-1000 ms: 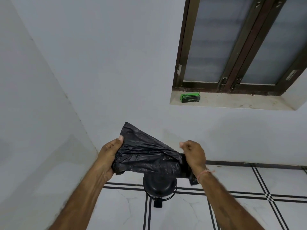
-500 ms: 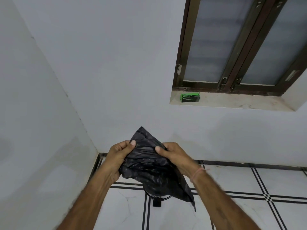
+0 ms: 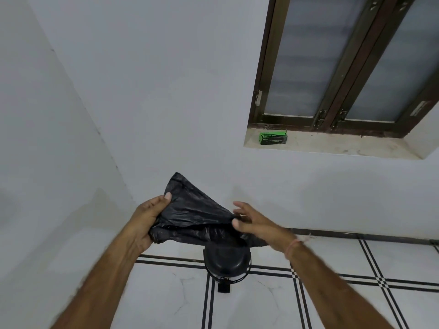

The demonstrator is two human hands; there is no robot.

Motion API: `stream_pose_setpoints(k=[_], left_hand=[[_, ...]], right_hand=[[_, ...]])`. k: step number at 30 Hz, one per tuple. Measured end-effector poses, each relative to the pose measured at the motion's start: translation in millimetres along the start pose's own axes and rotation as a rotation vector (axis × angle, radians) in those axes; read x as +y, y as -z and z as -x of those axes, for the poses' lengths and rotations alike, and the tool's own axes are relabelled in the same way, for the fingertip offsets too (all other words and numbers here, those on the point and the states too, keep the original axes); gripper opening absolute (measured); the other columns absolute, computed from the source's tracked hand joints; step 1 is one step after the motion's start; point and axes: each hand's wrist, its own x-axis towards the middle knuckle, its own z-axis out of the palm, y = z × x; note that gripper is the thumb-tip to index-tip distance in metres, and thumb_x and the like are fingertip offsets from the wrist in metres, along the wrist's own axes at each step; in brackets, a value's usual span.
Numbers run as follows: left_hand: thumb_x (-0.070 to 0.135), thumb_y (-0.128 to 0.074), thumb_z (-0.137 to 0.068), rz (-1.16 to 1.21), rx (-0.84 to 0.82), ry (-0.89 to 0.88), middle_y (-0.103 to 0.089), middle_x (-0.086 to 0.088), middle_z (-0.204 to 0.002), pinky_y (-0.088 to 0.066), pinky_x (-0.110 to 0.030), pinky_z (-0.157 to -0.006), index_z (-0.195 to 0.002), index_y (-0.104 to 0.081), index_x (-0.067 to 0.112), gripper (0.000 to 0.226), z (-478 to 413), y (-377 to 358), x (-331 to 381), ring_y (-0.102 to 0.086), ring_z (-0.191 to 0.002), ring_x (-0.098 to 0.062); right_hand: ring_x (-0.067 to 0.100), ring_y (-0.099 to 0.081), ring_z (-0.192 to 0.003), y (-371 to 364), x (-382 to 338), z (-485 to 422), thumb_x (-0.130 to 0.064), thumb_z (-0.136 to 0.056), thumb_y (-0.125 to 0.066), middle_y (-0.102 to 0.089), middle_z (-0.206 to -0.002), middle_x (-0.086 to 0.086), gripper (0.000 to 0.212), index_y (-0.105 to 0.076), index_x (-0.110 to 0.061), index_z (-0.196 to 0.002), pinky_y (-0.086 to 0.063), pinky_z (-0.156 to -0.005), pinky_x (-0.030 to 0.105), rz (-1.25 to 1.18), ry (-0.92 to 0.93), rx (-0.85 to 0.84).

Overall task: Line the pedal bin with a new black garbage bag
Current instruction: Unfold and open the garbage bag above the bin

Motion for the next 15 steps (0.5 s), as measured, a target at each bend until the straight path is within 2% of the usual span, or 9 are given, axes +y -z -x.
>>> stream_pose_setpoints(k=[1, 3, 4, 5, 7, 9, 11, 13, 15], left_hand=[[0.032, -0.07, -0.09, 0.011, -0.029, 0.006, -0.072, -0.026, -0.119, -0.063, -0.045, -0.08, -0.124, -0.066, -0.005, 0.05, 1, -5, 0, -0.071, -0.096, -0.033], [0.029, -0.067, -0.095, 0.028, -0.035, 0.0, -0.073, -0.024, -0.114, -0.065, -0.04, -0.075, -0.121, -0.067, -0.001, 0.04, 0, -9, 2, -0.074, -0.086, -0.029], [0.029, -0.067, -0.096, 0.031, -0.006, -0.009, -0.074, -0.022, -0.109, -0.065, -0.038, -0.071, -0.117, -0.068, 0.001, 0.036, -1, -5, 2, -0.075, -0.081, -0.027], [0.03, -0.068, -0.095, 0.028, 0.035, -0.017, -0.075, -0.019, -0.104, -0.065, -0.036, -0.067, -0.111, -0.07, 0.003, 0.031, -2, 0, 2, -0.075, -0.076, -0.024], [0.03, -0.07, -0.094, 0.03, 0.126, -0.029, -0.077, -0.013, -0.092, -0.063, -0.032, -0.059, -0.097, -0.072, 0.008, 0.022, -1, 12, -2, -0.075, -0.067, -0.02], [0.03, -0.07, -0.094, 0.038, 0.187, -0.032, -0.078, -0.01, -0.085, -0.062, -0.031, -0.055, -0.092, -0.073, 0.01, 0.02, 1, 22, -7, -0.074, -0.064, -0.019], [0.03, -0.068, -0.095, 0.052, 0.199, -0.02, -0.078, -0.01, -0.087, -0.064, -0.033, -0.058, -0.092, -0.074, 0.011, 0.02, 4, 27, -12, -0.074, -0.069, -0.02], [0.031, -0.066, -0.097, 0.064, 0.192, -0.016, -0.076, -0.012, -0.095, -0.065, -0.036, -0.063, -0.094, -0.074, 0.012, 0.02, 6, 31, -14, -0.074, -0.075, -0.022], [0.031, -0.065, -0.097, 0.078, 0.194, -0.026, -0.077, -0.011, -0.094, -0.065, -0.035, -0.06, -0.093, -0.073, 0.013, 0.02, 7, 35, -14, -0.076, -0.07, -0.02]], right_hand=[[0.008, -0.06, -0.124, -11, 0, -6, -0.055, -0.081, -0.083, -0.063, -0.136, -0.008, 0.073, -0.054, -0.033, -0.145, -0.048, -0.111, 0.033, 0.04, -0.032, -0.009], [0.015, -0.067, -0.098, -23, 4, -15, -0.041, -0.085, -0.085, -0.072, -0.106, 0.001, 0.042, -0.072, -0.016, -0.116, -0.057, -0.092, 0.04, 0.069, -0.021, -0.004], [0.017, -0.067, -0.085, -23, 6, -14, -0.037, -0.089, -0.082, -0.072, -0.091, 0.002, 0.029, -0.074, -0.012, -0.1, -0.057, -0.08, 0.035, 0.051, -0.015, 0.012], [0.014, -0.067, -0.074, -18, 7, -12, -0.034, -0.093, -0.078, -0.071, -0.08, 0.001, 0.025, -0.073, -0.01, -0.091, -0.056, -0.071, 0.027, 0.009, -0.016, 0.03], [0.015, -0.063, -0.064, -4, 10, -9, -0.037, -0.098, -0.071, -0.069, -0.074, 0.005, 0.04, -0.07, 0.002, -0.089, -0.051, -0.059, 0.02, -0.063, 0.001, 0.042], [0.02, -0.058, -0.07, 10, 12, -5, -0.045, -0.096, -0.069, -0.064, -0.083, 0.015, 0.061, -0.063, 0.016, -0.098, -0.047, -0.058, 0.021, -0.081, 0.023, 0.058], [0.015, -0.054, -0.068, 22, 11, -5, -0.047, -0.095, -0.067, -0.06, -0.081, 0.011, 0.059, -0.064, 0.012, -0.095, -0.043, -0.056, 0.02, -0.079, 0.026, 0.112], [0.011, -0.05, -0.063, 29, 8, -6, -0.045, -0.094, -0.069, -0.056, -0.072, 0.006, 0.042, -0.066, -0.004, -0.083, -0.04, -0.055, 0.021, -0.045, 0.001, 0.183], [0.012, -0.052, -0.058, 35, 10, -8, -0.038, -0.095, -0.073, -0.057, -0.066, 0.004, 0.035, -0.065, -0.014, -0.071, -0.043, -0.054, 0.024, -0.026, -0.005, 0.253]])
